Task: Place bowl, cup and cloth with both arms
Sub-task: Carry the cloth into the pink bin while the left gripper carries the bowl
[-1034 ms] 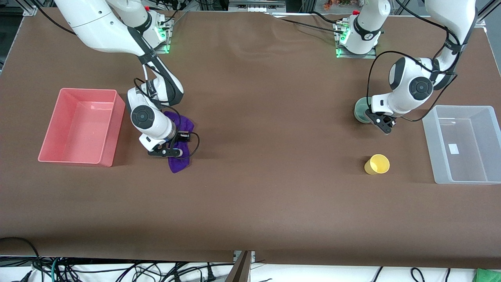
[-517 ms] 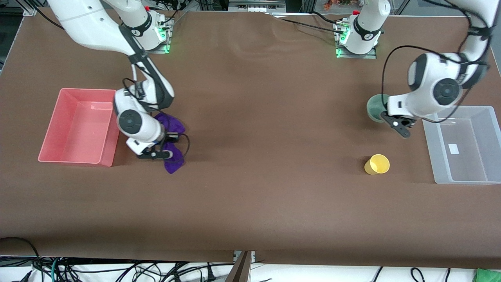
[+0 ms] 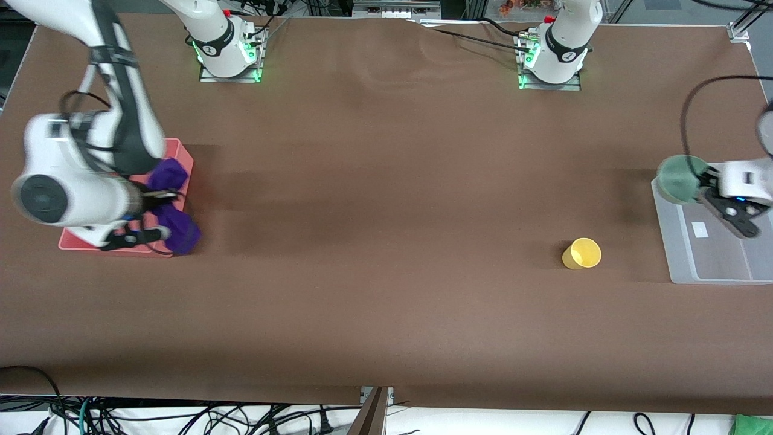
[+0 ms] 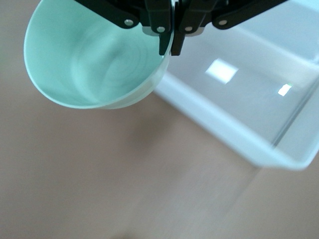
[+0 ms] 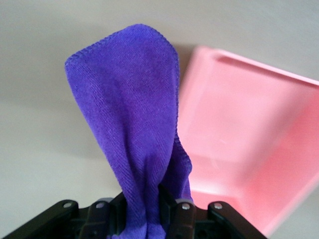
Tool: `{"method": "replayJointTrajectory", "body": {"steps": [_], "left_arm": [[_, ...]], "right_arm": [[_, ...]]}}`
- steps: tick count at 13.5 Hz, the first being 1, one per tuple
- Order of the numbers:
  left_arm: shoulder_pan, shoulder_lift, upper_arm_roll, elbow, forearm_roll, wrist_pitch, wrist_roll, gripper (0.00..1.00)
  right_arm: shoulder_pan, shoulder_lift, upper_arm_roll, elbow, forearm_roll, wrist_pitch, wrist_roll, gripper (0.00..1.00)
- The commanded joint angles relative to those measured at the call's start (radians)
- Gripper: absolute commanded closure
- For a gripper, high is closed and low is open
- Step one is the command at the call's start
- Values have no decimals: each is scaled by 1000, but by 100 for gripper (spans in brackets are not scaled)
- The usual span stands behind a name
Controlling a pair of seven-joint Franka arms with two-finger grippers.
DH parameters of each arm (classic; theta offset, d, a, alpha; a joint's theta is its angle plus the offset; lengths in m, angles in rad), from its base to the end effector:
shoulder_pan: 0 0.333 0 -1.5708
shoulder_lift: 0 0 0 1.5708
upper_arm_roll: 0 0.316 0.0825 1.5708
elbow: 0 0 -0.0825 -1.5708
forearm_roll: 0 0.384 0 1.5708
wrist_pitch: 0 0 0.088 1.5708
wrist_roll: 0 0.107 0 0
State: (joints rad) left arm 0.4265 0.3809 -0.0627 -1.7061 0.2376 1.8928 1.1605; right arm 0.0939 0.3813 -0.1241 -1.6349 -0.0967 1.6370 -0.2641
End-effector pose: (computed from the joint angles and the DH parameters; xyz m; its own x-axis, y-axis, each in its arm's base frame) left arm 0.5864 0.2455 0.3577 0.5980 -0.7628 -0.2461 -0.7649 -0.6348 0.1092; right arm 0.6182 -0.0210 0.3751 0.8919 0.2293 -0.3898 0.2621 -0.9645 0.0323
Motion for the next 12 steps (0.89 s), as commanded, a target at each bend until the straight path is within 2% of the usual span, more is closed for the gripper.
{"method": "replayJointTrajectory", "body": {"steps": [1,3,5,7,8,9,12], "left_arm": [[78,235,-14,218,43,-20,108,100],[110,297,-12,223,43,76,157,100],[152,345,-12,217,46,156,169,100],[153,358,-12,218,45,178,173,98],[153,362,-14,218,43,178,173,45],[155,360,-14,218,35,177,174,0],[155,298,-22,223,34,103,174,0]], "right_arm": [[-2,10,-109,20,6,-42,-171,100],[-11,21,-179,-17,6,-5,-246,100],[-25,21,-189,-97,8,71,-251,100],[-28,21,-195,-193,9,179,-250,100],[-28,21,-197,-244,18,228,-248,100],[-28,21,-197,-278,28,260,-241,100],[-28,30,-204,-336,37,340,-236,100]]}}
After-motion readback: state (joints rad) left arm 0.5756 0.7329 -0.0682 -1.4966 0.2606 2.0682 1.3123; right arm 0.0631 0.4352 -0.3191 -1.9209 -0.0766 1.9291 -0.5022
